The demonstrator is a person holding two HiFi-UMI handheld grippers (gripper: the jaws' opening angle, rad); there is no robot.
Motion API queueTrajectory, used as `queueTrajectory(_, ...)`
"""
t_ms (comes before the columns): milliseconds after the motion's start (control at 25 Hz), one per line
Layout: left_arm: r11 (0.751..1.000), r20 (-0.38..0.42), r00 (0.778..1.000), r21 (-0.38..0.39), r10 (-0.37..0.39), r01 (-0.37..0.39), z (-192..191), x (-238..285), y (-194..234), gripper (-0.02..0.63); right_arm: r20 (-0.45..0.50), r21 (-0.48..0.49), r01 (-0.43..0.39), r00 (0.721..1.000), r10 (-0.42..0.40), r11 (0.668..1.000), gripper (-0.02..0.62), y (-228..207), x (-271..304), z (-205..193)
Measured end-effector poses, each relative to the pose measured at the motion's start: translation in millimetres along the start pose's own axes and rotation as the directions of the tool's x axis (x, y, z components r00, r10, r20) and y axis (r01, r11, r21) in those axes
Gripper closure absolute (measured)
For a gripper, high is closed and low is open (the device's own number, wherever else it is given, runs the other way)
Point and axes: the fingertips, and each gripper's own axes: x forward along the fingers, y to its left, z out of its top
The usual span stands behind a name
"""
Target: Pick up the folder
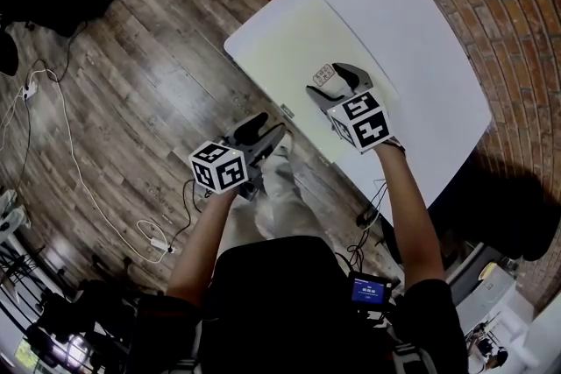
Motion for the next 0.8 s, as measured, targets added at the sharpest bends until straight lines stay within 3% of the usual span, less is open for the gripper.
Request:
queueTrajectory(320, 0.994, 0.024, 0.999, -0.104, -0.036, 0.038, -1.8, 1.5, 3.7, 0.316, 0.019, -0.036, -0.025, 0.999, 0.026, 0.999, 0.313, 20.8, 0.9, 2.0)
queueTrajectory(480, 0.976, 0.073, 0.996, -0.205, -0.058, 0.072, 3.2, 0.9, 7.9, 0.293, 0.02, -0.05, -0.036, 0.999, 0.038, 0.998, 0.313, 28.7, 1.7, 1.2)
queueTrajectory(800, 0.945, 0.112, 0.99, -0.306, -0.088, 0.118, 4.8, 1.1, 15.1, 0.241, 0.038, -0.05, -0.048, 0.998, 0.05, 0.998, 0.313, 44.6, 1.5, 6.3)
